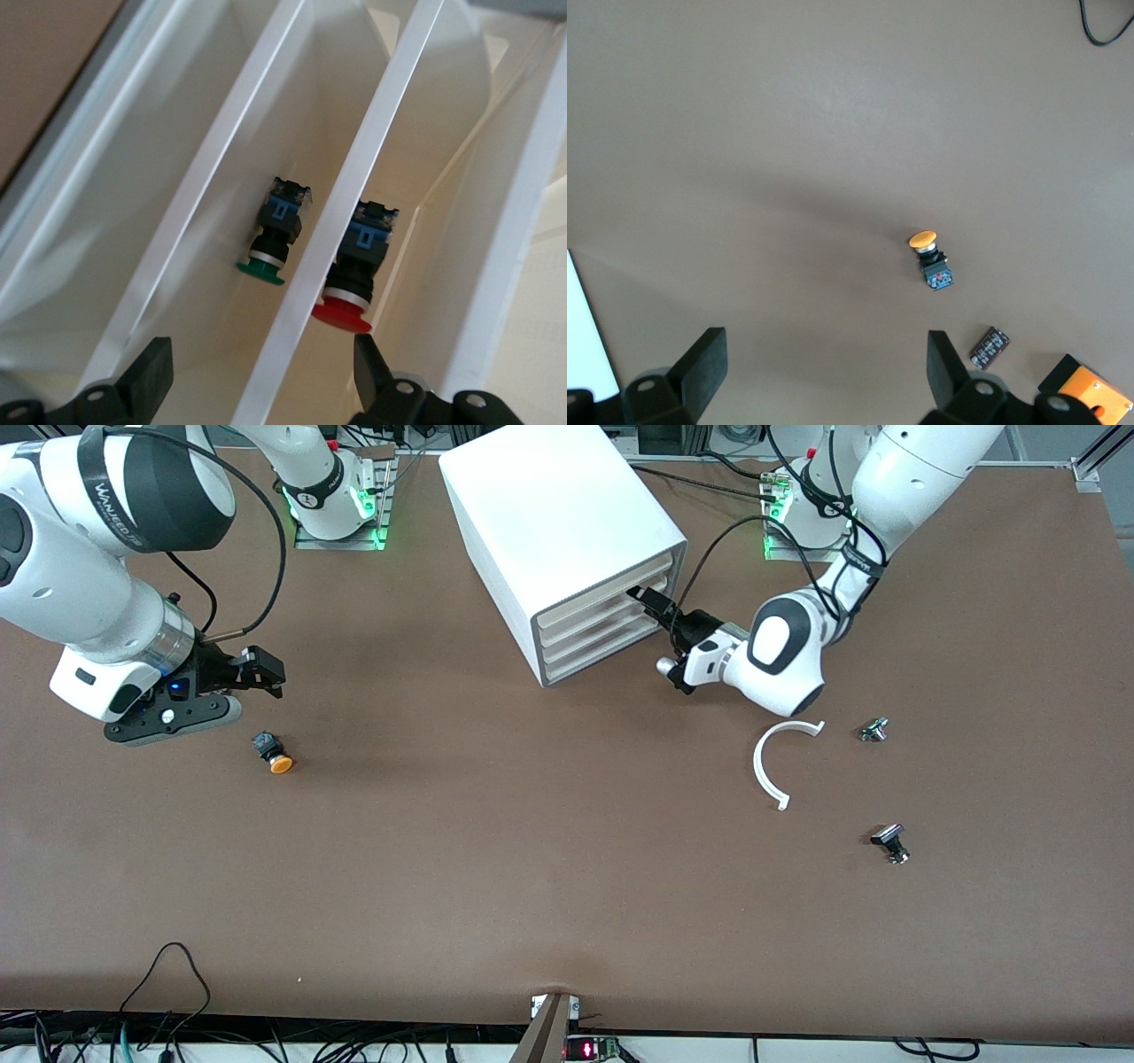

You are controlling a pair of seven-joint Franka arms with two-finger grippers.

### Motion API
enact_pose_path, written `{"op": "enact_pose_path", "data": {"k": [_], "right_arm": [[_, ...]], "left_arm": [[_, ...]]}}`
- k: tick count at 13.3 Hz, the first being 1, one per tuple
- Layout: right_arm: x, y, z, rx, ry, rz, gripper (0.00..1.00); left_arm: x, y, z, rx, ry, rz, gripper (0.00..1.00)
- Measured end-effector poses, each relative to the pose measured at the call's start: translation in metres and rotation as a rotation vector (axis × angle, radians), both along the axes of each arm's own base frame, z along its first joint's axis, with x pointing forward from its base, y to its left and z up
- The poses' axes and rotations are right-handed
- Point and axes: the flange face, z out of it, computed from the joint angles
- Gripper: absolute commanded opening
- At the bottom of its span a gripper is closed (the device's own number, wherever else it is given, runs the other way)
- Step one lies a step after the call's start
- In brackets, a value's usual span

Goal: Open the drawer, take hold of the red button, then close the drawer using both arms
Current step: 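Grasp the drawer front with the left gripper, then pull the drawer open with the left gripper while the right gripper approaches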

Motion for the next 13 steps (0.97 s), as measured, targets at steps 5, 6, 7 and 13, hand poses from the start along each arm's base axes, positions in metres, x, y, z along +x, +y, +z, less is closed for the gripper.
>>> {"op": "enact_pose_path", "data": {"k": [5,6,7,13], "right_arm": [[-0.004,0.025,0.002,0.005,-0.006,0.09,1.0],[-0.006,0.033,0.003,0.006,-0.011,0.103,1.0],[-0.007,0.041,0.003,0.007,-0.015,0.118,1.0],[-0.006,0.059,-0.004,0.01,-0.023,0.146,1.0]], "left_arm": [[-0.004,0.003,0.0,-0.002,-0.026,0.015,0.0],[-0.007,0.002,-0.001,-0.005,-0.026,0.009,0.0],[-0.009,0.001,-0.001,-0.006,-0.025,0.006,0.0],[-0.001,0.008,0.005,-0.019,-0.045,0.02,0.0]]}}
